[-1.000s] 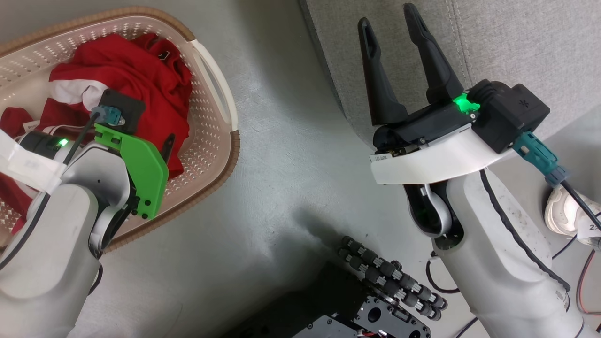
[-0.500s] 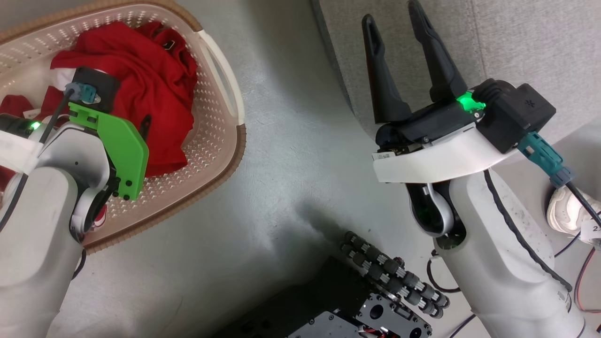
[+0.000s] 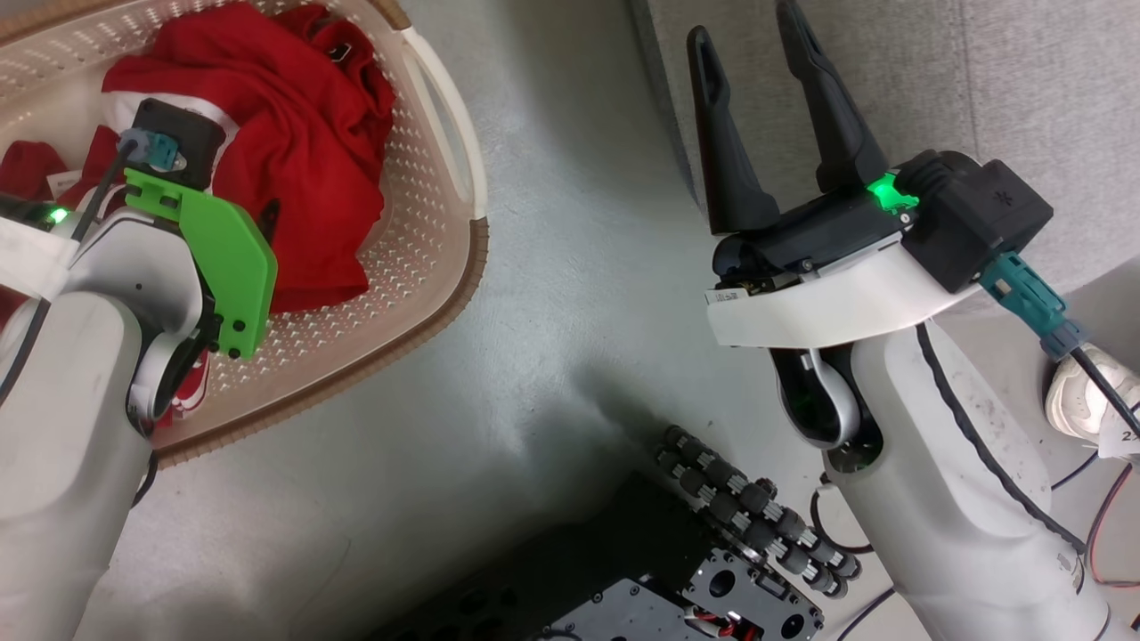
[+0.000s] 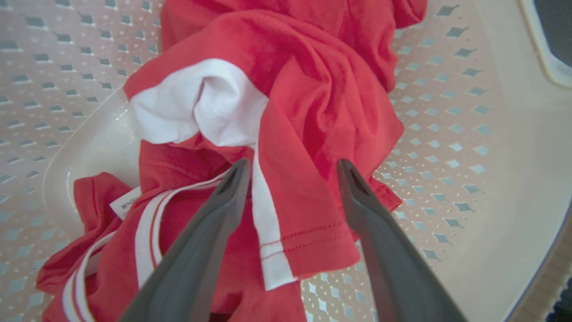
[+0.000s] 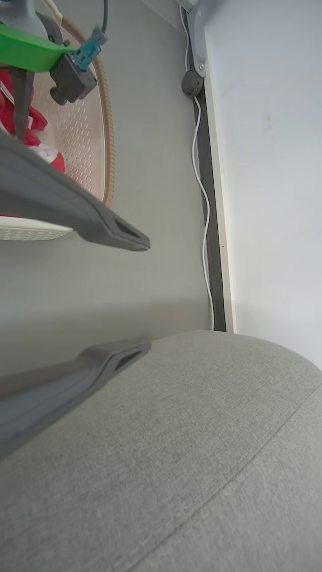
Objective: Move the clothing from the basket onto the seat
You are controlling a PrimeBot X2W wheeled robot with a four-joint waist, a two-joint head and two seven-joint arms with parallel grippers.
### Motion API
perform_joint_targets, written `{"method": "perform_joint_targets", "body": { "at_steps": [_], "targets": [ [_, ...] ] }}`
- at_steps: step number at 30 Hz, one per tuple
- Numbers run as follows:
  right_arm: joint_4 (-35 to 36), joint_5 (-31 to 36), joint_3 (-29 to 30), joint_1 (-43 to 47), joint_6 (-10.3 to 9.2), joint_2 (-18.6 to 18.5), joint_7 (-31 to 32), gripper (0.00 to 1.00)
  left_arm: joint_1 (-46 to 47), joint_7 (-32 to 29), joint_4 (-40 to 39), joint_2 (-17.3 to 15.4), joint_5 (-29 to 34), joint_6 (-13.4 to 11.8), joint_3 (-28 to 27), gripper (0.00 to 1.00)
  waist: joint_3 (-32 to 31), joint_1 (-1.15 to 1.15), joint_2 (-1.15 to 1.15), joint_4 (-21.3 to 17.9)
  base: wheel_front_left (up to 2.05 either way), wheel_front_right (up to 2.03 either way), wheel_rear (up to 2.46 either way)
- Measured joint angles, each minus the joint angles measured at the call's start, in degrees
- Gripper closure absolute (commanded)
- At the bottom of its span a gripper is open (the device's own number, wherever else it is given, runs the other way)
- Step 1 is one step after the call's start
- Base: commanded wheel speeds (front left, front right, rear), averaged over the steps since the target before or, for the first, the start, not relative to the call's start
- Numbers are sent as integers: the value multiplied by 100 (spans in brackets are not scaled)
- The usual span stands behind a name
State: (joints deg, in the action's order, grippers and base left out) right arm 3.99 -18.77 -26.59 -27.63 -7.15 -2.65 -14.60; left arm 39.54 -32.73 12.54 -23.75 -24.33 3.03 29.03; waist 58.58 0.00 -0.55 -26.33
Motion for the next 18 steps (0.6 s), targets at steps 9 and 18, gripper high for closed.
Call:
{"method": "perform_joint_targets", "body": {
  "at_steps": [9, 18],
  "targets": [
    [-2, 119, -4, -4, -1, 0, 0, 0, 112, 56, 175, 65, -1, 16, -3, 0, 146, 0, 0, 90, 0, 0, 0],
    [-4, 138, -3, -9, -1, 0, 0, 0, 152, 180, 245, 214, -49, 172, 112, 100, 175, 0, 0, 88, 0, 0, 0]
  ]
}}
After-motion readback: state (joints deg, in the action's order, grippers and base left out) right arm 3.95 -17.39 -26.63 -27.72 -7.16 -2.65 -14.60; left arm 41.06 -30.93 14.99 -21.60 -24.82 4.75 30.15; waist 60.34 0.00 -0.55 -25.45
